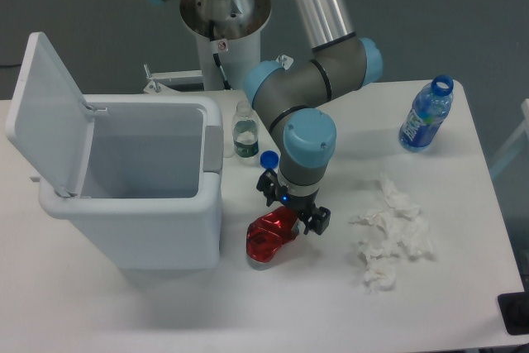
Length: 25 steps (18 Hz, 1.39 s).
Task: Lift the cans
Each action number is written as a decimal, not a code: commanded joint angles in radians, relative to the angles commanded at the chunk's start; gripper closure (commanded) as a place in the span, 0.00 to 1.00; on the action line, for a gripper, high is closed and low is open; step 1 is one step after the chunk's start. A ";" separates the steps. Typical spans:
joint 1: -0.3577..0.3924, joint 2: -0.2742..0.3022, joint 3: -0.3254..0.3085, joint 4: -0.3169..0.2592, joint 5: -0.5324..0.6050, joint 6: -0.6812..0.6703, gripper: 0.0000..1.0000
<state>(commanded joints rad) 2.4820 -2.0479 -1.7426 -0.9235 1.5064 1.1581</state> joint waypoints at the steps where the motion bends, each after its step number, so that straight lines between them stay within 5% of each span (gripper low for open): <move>1: 0.000 0.000 -0.002 0.000 0.000 0.000 0.00; 25: -0.009 -0.025 -0.002 0.000 0.014 0.002 0.00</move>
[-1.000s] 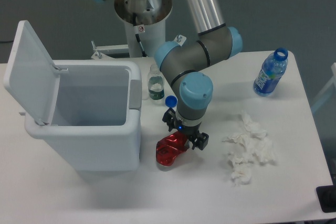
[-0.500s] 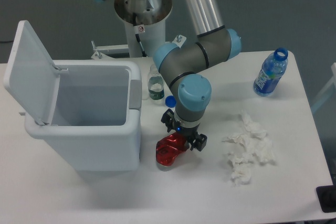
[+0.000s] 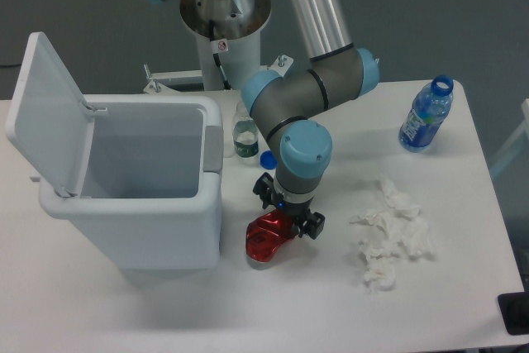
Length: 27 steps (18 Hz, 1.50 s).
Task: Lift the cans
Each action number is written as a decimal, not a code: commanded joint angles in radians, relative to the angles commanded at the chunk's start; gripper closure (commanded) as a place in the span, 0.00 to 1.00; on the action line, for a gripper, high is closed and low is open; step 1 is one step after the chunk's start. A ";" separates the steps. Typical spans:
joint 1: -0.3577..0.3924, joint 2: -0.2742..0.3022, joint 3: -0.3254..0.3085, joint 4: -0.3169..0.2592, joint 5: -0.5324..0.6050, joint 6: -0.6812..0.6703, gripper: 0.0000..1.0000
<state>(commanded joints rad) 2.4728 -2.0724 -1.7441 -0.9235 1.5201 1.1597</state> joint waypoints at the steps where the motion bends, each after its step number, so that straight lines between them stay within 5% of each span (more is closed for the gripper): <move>1: 0.000 -0.002 0.002 0.000 0.005 0.000 0.00; 5: -0.005 0.000 0.002 0.000 0.012 0.000 0.06; 12: -0.006 0.000 0.005 0.002 0.012 -0.011 0.33; 21: -0.011 -0.003 0.025 -0.002 0.012 -0.011 0.51; 27: -0.006 0.002 0.064 -0.003 0.014 0.000 0.52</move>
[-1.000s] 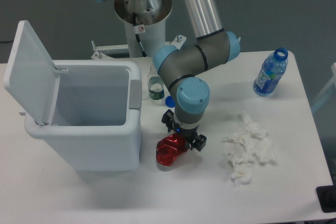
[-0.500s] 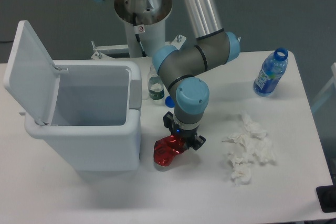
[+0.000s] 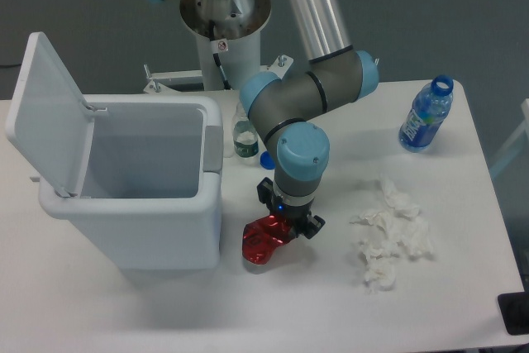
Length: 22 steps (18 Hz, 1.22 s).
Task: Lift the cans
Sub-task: 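Lift the red can and carry it toward the tissue pile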
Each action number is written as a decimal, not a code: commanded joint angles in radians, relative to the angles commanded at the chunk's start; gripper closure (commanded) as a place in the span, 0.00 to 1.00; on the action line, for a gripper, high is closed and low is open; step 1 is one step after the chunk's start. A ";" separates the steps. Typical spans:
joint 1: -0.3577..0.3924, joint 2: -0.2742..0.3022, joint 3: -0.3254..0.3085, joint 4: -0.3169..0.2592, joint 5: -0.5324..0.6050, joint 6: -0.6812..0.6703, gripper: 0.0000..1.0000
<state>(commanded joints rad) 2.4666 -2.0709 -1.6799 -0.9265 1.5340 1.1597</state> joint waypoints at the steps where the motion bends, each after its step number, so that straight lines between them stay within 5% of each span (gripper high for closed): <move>1: 0.006 0.006 0.020 0.000 0.000 0.002 0.52; 5: 0.046 0.026 0.086 -0.002 -0.002 0.003 0.52; 10: 0.127 0.089 0.095 -0.015 -0.017 0.132 0.52; 22: 0.199 0.205 0.126 -0.141 -0.043 0.296 0.52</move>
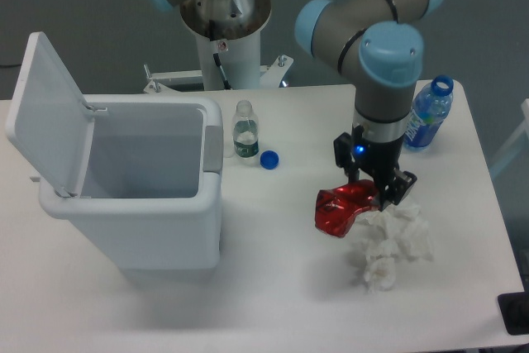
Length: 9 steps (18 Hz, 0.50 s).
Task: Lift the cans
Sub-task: 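Lift the red can and carry it toward the tissue pile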
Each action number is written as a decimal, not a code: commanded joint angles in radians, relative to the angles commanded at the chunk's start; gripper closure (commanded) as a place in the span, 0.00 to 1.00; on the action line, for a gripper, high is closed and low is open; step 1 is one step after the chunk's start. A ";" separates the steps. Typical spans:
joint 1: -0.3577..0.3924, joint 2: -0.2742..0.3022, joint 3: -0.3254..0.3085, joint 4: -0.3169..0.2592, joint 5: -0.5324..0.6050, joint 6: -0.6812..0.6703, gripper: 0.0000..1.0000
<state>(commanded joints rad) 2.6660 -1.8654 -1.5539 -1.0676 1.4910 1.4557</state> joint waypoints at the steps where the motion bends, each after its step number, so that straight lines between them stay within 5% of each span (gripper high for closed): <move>1: 0.000 0.002 0.000 -0.003 -0.005 0.000 0.52; 9: 0.015 0.014 0.000 -0.003 -0.034 -0.002 0.52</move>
<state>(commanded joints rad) 2.6814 -1.8516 -1.5539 -1.0707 1.4574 1.4542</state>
